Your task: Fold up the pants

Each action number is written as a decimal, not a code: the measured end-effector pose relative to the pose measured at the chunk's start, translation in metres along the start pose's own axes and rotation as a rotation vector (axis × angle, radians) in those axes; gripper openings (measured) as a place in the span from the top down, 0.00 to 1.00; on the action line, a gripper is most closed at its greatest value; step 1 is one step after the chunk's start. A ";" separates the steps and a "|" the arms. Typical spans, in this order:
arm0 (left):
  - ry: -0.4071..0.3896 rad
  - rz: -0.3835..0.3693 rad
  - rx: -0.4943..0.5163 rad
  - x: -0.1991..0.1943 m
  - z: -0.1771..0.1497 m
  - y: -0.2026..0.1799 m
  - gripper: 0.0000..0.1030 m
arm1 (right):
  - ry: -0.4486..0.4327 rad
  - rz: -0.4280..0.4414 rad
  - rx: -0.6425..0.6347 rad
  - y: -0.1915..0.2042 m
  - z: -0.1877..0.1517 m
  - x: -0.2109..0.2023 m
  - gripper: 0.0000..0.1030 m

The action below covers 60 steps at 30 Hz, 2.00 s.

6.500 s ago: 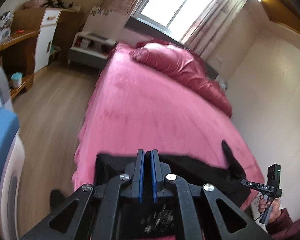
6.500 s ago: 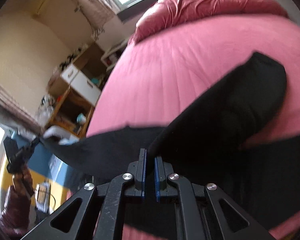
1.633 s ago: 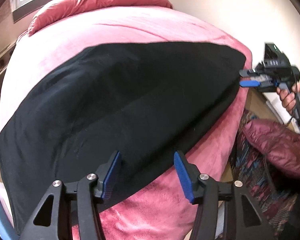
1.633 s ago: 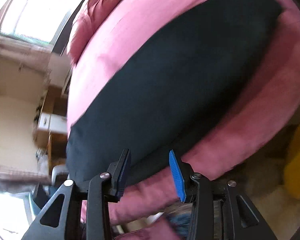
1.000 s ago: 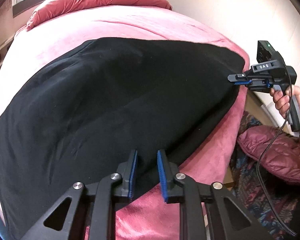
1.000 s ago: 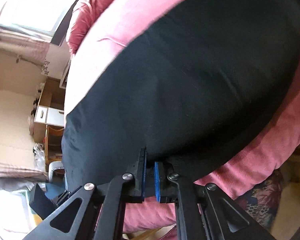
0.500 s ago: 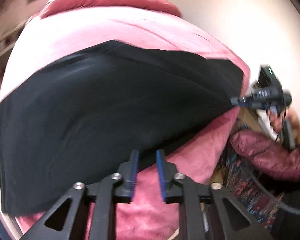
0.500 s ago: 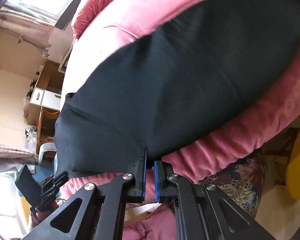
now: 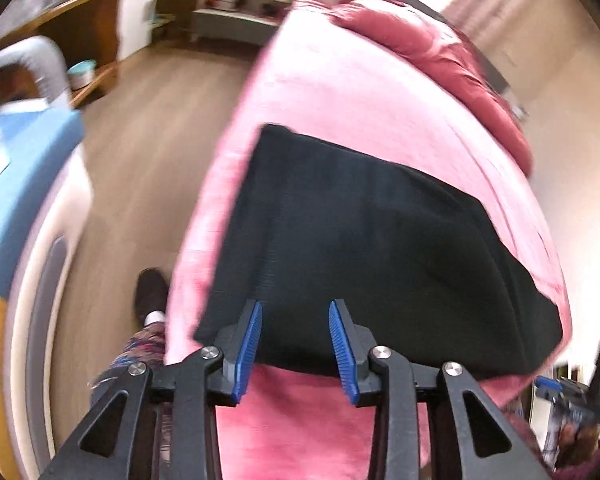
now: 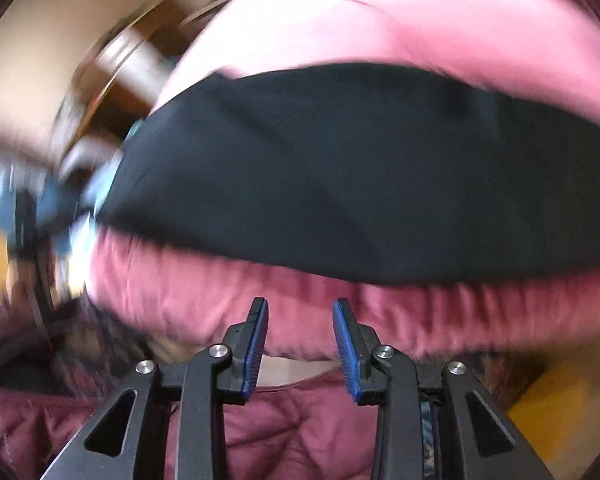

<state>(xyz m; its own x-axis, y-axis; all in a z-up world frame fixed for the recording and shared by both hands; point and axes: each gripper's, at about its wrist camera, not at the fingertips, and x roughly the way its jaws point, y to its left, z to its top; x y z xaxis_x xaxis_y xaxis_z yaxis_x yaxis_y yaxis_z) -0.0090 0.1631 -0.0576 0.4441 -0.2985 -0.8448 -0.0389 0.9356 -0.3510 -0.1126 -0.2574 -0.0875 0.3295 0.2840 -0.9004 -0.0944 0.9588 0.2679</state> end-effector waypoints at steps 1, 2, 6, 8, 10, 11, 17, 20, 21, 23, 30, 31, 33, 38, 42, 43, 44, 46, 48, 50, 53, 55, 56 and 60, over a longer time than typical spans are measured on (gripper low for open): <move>-0.001 0.009 -0.017 0.001 0.000 0.001 0.64 | -0.006 -0.006 -0.075 0.017 0.009 0.004 0.66; 0.001 0.002 -0.030 0.002 0.000 0.003 0.64 | -0.011 0.008 -0.151 0.037 0.020 0.011 0.66; 0.013 0.005 -0.006 0.006 -0.001 0.002 0.64 | -0.002 0.020 -0.379 0.097 0.047 0.050 0.66; 0.022 0.000 0.006 0.010 -0.001 -0.003 0.64 | 0.011 0.028 -0.439 0.121 0.060 0.074 0.66; 0.021 -0.005 0.023 0.011 0.000 -0.004 0.64 | 0.047 0.035 -0.485 0.138 0.068 0.099 0.66; 0.022 0.003 0.038 0.013 -0.001 -0.008 0.64 | 0.066 0.028 -0.497 0.144 0.070 0.108 0.66; 0.031 0.011 0.086 0.015 0.001 -0.011 0.88 | 0.083 0.007 -0.497 0.147 0.080 0.125 0.95; 0.021 -0.001 0.105 0.008 0.001 -0.012 0.92 | 0.066 0.073 -0.461 0.144 0.084 0.111 0.96; 0.013 0.008 0.112 0.003 0.001 -0.011 0.93 | 0.055 0.098 -0.472 0.145 0.082 0.103 0.96; 0.005 0.031 0.108 -0.004 0.003 -0.007 0.94 | 0.056 0.155 -0.483 0.145 0.077 0.090 1.00; -0.042 0.091 0.131 -0.024 0.006 -0.008 0.93 | 0.098 0.113 -0.445 0.134 0.064 0.111 0.99; -0.042 0.084 0.146 -0.024 0.007 -0.013 0.93 | 0.098 0.124 -0.428 0.131 0.065 0.109 0.99; -0.047 0.066 0.212 -0.020 0.006 -0.033 0.79 | 0.065 0.147 -0.383 0.124 0.066 0.099 0.99; -0.024 0.000 0.354 0.003 0.001 -0.080 0.75 | 0.005 0.122 -0.298 0.103 0.068 0.074 0.99; 0.075 0.048 0.416 0.042 -0.009 -0.102 0.75 | -0.030 0.066 -0.219 0.086 0.069 0.070 0.98; 0.093 0.075 0.424 0.048 -0.012 -0.102 0.75 | -0.009 0.047 -0.207 0.083 0.067 0.075 0.98; 0.121 0.107 0.446 0.055 -0.020 -0.102 0.75 | 0.017 0.045 -0.203 0.084 0.069 0.083 0.98; 0.126 0.126 0.451 0.056 -0.029 -0.100 0.75 | 0.077 0.026 -0.205 0.083 0.064 0.094 0.98; 0.116 0.125 0.448 0.052 -0.032 -0.098 0.75 | 0.052 0.048 -0.184 0.077 0.061 0.087 0.98; 0.101 0.104 0.422 0.047 -0.029 -0.098 0.75 | 0.001 0.082 -0.088 0.054 0.062 0.068 0.98; 0.068 0.057 0.400 0.038 -0.021 -0.103 0.72 | -0.098 0.105 0.166 -0.012 0.049 0.030 0.77; 0.050 0.023 0.398 0.035 -0.016 -0.110 0.70 | -0.183 0.072 0.356 -0.065 0.027 0.002 0.47; 0.036 -0.002 0.402 0.033 -0.013 -0.116 0.68 | -0.233 0.058 0.470 -0.096 0.011 -0.015 0.43; 0.008 -0.080 0.444 0.032 -0.002 -0.147 0.66 | -0.421 -0.065 0.837 -0.199 -0.054 -0.069 0.43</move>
<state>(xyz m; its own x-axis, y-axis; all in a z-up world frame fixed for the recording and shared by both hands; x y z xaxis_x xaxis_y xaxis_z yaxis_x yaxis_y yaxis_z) 0.0088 0.0157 -0.0335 0.4233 -0.3726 -0.8258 0.3834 0.8995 -0.2094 -0.1673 -0.4677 -0.0972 0.6390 0.0485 -0.7677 0.5886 0.6117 0.5286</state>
